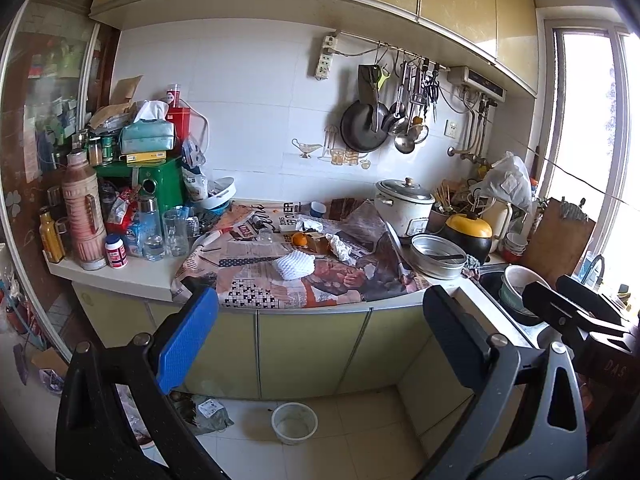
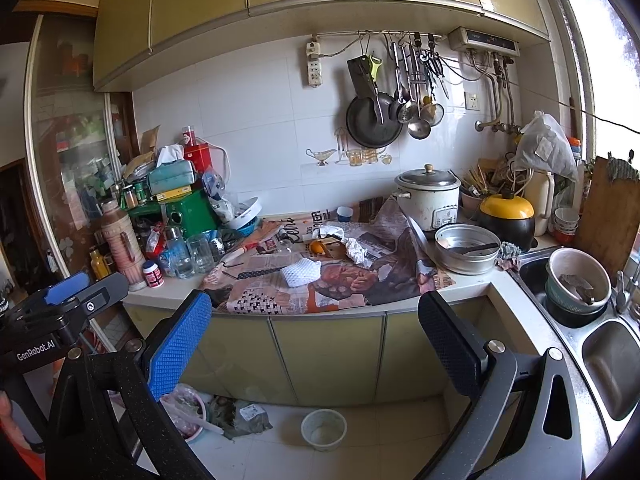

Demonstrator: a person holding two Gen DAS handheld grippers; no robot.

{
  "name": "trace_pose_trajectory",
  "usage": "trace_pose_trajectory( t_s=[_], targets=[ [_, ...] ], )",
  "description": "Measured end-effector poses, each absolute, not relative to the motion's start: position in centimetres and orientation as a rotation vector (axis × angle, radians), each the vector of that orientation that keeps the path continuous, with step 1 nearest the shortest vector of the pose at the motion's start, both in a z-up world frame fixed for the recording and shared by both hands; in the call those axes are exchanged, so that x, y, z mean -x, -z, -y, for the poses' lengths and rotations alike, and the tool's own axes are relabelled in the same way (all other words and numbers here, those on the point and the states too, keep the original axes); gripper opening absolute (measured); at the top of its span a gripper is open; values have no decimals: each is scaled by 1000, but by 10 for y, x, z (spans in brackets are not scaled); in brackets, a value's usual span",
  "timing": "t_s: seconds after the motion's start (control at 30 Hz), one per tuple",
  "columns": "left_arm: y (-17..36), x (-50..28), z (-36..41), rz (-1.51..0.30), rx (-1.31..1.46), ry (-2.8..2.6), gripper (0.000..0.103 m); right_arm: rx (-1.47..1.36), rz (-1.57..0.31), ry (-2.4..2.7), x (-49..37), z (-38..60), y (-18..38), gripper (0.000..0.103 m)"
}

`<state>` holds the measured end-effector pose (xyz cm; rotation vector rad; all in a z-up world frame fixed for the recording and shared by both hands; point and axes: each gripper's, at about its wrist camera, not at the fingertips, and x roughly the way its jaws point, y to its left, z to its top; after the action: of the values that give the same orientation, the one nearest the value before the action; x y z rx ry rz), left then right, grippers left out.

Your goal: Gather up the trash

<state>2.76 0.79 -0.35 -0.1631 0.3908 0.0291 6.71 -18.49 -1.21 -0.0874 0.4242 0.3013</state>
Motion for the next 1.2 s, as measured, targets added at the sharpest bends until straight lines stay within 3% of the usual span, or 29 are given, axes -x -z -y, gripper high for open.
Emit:
trace_pose_trajectory(
  t_s=[1.2],
  targets=[
    [-1, -23, -1, -387, 155, -17, 103, 85, -421, -310, -65, 182, 3, 103]
  ],
)
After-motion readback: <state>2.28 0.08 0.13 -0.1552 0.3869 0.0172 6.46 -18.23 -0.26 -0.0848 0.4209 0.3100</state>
